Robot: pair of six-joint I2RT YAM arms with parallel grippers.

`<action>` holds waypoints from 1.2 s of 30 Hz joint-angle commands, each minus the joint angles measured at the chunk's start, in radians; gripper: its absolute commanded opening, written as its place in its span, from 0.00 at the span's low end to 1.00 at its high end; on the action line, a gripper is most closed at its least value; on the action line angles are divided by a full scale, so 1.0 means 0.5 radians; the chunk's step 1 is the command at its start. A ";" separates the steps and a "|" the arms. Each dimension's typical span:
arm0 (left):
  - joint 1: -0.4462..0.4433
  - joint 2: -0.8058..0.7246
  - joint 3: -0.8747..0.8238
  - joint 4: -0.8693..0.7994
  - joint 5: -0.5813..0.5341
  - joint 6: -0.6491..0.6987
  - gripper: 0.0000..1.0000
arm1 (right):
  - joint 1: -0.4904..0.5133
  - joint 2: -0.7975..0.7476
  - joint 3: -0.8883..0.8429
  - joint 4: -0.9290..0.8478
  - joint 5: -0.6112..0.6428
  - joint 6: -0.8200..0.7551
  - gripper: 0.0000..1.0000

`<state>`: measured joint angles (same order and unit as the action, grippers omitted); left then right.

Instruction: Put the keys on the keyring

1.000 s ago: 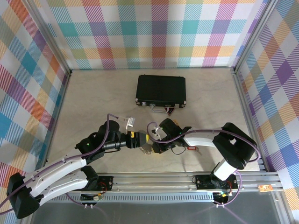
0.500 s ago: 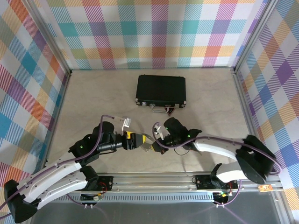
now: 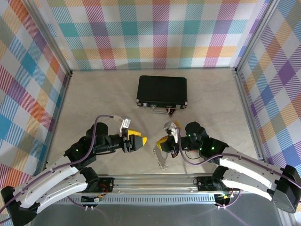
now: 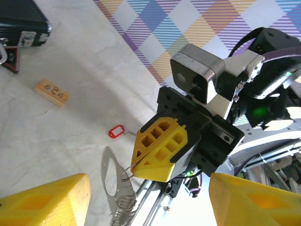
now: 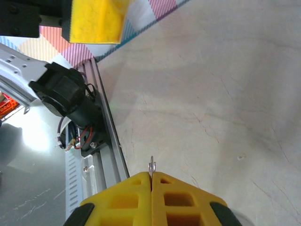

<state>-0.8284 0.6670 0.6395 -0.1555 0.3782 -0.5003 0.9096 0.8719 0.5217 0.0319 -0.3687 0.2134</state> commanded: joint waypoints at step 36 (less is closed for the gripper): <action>-0.359 0.181 0.181 0.702 0.437 0.505 0.35 | 0.009 -0.503 -0.191 1.104 -0.435 0.229 0.00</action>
<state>-0.9947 0.7601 0.6933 0.1432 0.5709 -0.2790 0.9096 0.6380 0.4419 0.4740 -0.5877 0.2955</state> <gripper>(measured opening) 0.355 0.044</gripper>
